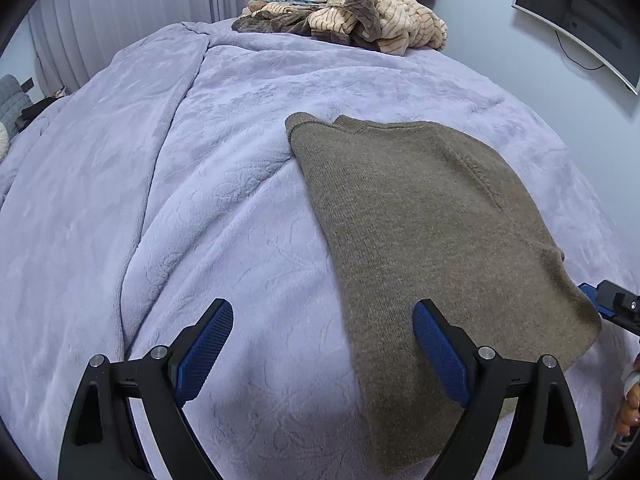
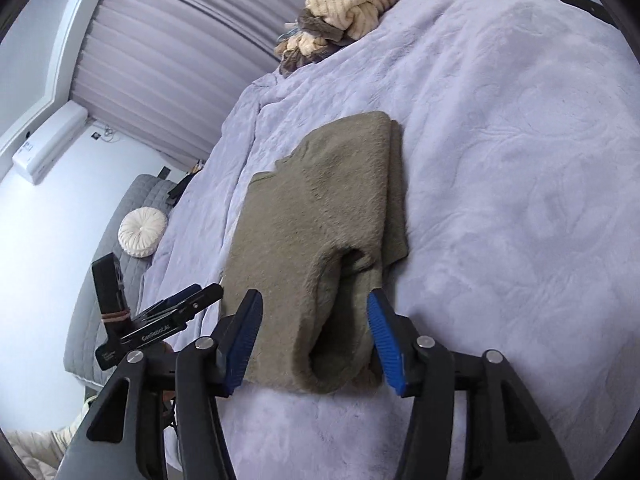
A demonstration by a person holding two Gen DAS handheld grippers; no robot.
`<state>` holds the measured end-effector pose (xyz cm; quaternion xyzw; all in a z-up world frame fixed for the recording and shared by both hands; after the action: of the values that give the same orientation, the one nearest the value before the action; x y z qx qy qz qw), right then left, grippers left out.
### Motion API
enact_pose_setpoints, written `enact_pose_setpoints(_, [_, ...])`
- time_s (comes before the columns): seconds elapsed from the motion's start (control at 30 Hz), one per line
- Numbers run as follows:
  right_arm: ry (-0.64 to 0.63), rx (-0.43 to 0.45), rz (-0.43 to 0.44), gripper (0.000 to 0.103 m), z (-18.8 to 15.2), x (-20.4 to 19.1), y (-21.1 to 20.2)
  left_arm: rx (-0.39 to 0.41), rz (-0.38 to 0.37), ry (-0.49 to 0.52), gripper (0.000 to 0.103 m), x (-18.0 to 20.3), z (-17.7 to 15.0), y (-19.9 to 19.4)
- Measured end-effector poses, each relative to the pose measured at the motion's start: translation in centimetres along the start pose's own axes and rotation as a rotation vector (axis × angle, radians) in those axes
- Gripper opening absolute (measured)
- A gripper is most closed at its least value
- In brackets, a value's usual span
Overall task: Fold small clothes
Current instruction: 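Open the right gripper and withdraw both grippers from the bundle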
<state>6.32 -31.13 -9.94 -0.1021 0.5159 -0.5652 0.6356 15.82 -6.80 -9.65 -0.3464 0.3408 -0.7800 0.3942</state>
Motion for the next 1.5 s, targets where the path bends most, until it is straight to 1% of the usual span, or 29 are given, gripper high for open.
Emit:
enact_pose_setpoints(0.03, [-0.018, -0.019, 0.003, 0.033, -0.3, -0.5, 0.3, -0.003, -0.003, 0.0, 0.093, 0.2, -0.1, 0.0])
enact_pose_setpoints(0.07, [-0.036, -0.036, -0.008, 0.015, -0.7, -0.9, 0.6, -0.004, -0.003, 0.006, 0.093, 0.5, -0.3, -0.1])
enact_pose_setpoints(0.1, [-0.053, -0.04, -0.028, 0.01, -1.0, -1.0, 0.8, -0.003, -0.001, 0.015, 0.093, 0.7, -0.5, -0.2])
enact_pose_setpoints(0.2, [-0.124, -0.034, -0.158, 0.009, -1.4, -1.5, 1.2, -0.032, 0.02, 0.047, 0.093, 1.2, -1.8, 0.4])
enact_pose_setpoints(0.27, [-0.133, -0.047, -0.215, 0.009, -1.9, -0.8, 1.6, -0.044, 0.02, 0.038, 0.093, 1.2, -2.8, 0.9])
enact_pose_setpoints(0.37, [-0.117, -0.067, -0.239, 0.008, -2.9, 0.5, 2.2, -0.049, -0.003, -0.003, 0.093, 0.9, -3.9, 1.3])
enact_pose_setpoints(0.47, [-0.128, -0.057, -0.262, 0.008, -2.9, 0.9, 2.4, -0.048, -0.007, -0.017, 0.093, 0.6, -4.7, 1.4])
enact_pose_setpoints(0.57, [-0.133, -0.052, -0.271, 0.008, -3.0, 0.8, 2.5, -0.044, -0.01, -0.028, 0.093, 0.5, -5.3, 1.3])
enact_pose_setpoints(0.67, [-0.099, -0.049, -0.268, 0.009, -3.2, 1.2, 2.4, -0.048, -0.015, -0.056, 0.093, 0.4, -5.6, 1.0])
enact_pose_setpoints(0.77, [-0.087, -0.052, -0.277, 0.015, -3.4, 1.6, 2.0, -0.054, -0.014, -0.069, 0.093, 0.4, -5.6, 0.9])
enact_pose_setpoints(0.87, [-0.073, -0.049, -0.27, 0.016, -3.7, 1.9, 1.9, -0.058, -0.009, -0.075, 0.093, 0.4, -5.6, 0.9])
enact_pose_setpoints(1.0, [-0.055, -0.045, -0.269, 0.018, -3.8, 2.0, 1.6, -0.061, 0.003, -0.071, 0.093, 0.6, -5.6, 0.5])
enact_pose_setpoints(1.17, [-0.017, -0.035, -0.243, 0.018, -3.5, 2.0, 0.2, -0.06, 0.006, -0.065, 0.093, 0.6, -5.7, 0.2])
enact_pose_setpoints(1.37, [-0.016, 0.0, -0.244, 0.021, -3.2, 1.5, -1.5, -0.057, 0.012, -0.062, 0.093, 0.7, -5.5, 0.0])
enact_pose_setpoints(1.5, [-0.009, 0.006, -0.24, 0.021, -2.9, 1.4, -1.8, -0.059, 0.011, -0.068, 0.093, 0.7, -5.5, 0.0])
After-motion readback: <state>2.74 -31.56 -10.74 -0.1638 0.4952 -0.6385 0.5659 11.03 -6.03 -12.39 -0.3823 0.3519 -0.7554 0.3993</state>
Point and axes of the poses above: each gripper's, at about its wrist camera, not at the fingertips, and y roughly the way its jaws point, x to its right, z to its top, the point moved 5 cm from there along y, roughly the way its jaws point, and after that the axes turned 14 degrees about -z, right-handed, at the moved point
